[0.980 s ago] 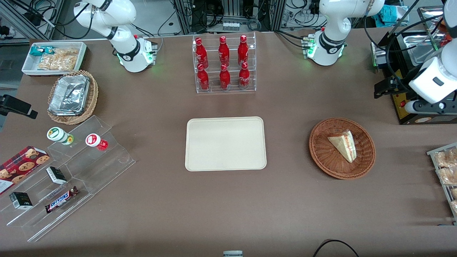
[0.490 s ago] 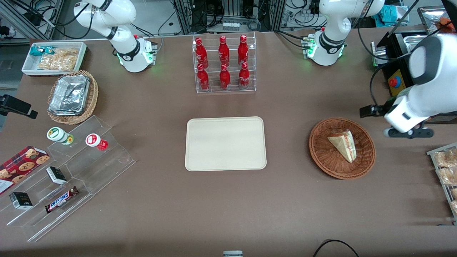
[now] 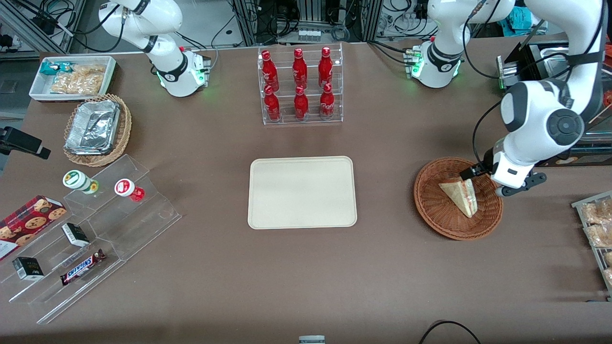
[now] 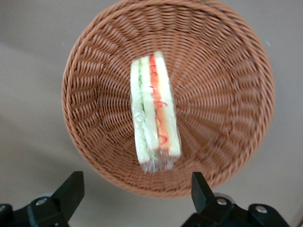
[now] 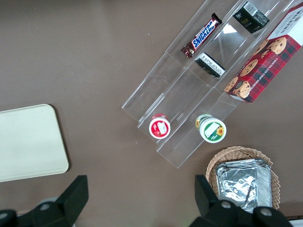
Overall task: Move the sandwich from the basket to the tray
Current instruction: 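Lower the open left gripper onto the sandwich in the wicker basket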
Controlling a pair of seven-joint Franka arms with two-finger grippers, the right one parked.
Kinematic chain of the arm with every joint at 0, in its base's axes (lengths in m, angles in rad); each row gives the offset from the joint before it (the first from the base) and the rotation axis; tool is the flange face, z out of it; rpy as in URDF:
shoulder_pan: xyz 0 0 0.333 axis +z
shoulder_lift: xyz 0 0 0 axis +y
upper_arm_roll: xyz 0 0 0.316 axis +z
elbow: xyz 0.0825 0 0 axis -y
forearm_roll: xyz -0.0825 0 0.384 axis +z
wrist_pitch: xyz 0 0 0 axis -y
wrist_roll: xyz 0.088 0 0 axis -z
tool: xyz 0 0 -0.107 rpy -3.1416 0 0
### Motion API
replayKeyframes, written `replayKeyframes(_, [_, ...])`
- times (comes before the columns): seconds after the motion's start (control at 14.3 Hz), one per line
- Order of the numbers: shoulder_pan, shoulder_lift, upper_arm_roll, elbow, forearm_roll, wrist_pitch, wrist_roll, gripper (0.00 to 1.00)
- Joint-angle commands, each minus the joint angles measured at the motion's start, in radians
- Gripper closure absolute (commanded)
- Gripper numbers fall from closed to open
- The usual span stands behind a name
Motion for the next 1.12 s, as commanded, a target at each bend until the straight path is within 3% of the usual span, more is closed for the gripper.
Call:
replayKeyframes(0.0, [-0.005, -0.006, 0.004, -0.03, -0.003, 0.06, -0.177, 0.0])
replayKeyframes(0.21, [-0.007, 0.045, 0.002, -0.047, -0.001, 0.173, -0.338, 0.0])
replayKeyframes(0.63, [-0.007, 0.117, 0.001, -0.061, -0.006, 0.234, -0.355, 0.0])
replayKeyframes(0.7, [-0.008, 0.123, -0.001, -0.061, -0.011, 0.234, -0.358, 0.06])
replayKeyframes(0.77, [-0.01, 0.129, -0.004, -0.061, -0.012, 0.228, -0.372, 0.38])
replayKeyframes(0.84, [-0.01, 0.129, -0.004, -0.063, -0.011, 0.226, -0.37, 0.83])
replayKeyframes(0.91, [-0.011, 0.129, -0.004, -0.061, -0.012, 0.226, -0.373, 0.93])
replayKeyframes(1.05, [-0.011, 0.123, -0.004, -0.052, -0.012, 0.218, -0.367, 0.99])
